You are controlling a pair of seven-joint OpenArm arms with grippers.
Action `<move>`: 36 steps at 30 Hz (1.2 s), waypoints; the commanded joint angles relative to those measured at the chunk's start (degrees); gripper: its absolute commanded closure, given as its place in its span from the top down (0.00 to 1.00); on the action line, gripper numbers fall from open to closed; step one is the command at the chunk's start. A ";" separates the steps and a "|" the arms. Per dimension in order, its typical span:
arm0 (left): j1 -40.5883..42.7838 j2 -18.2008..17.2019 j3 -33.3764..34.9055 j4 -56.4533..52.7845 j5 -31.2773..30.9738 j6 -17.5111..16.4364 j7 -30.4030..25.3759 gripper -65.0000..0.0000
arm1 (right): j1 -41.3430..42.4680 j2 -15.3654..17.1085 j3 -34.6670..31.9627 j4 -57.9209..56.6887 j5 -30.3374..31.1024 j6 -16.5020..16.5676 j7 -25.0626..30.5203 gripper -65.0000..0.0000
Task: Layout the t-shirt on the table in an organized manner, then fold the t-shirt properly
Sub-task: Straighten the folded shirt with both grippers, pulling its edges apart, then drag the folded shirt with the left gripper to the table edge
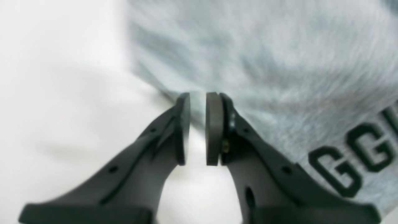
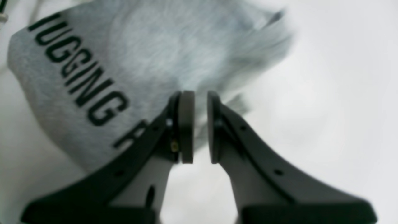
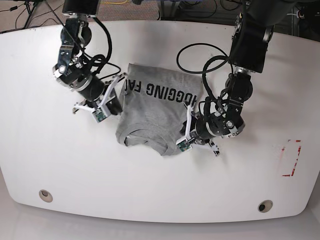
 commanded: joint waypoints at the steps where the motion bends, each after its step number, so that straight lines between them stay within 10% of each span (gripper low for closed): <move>1: 1.11 0.98 0.02 4.36 -0.81 1.97 -1.56 0.12 | 1.81 1.30 1.82 2.78 0.73 -0.27 -0.77 0.10; 19: 9.64 7.66 13.64 -5.66 -0.37 32.30 -25.74 0.13 | 4.79 5.35 5.42 3.13 0.73 -0.27 -1.65 0.11; 29: 9.73 5.20 11.09 -25.00 -0.81 31.68 -30.93 0.13 | 4.44 4.82 5.51 3.22 0.91 -0.27 -1.74 0.10; 36: 12.54 -3.60 6.17 -26.06 -0.90 21.13 -30.93 0.12 | 4.53 4.82 5.51 3.40 1.17 -0.27 -1.74 0.10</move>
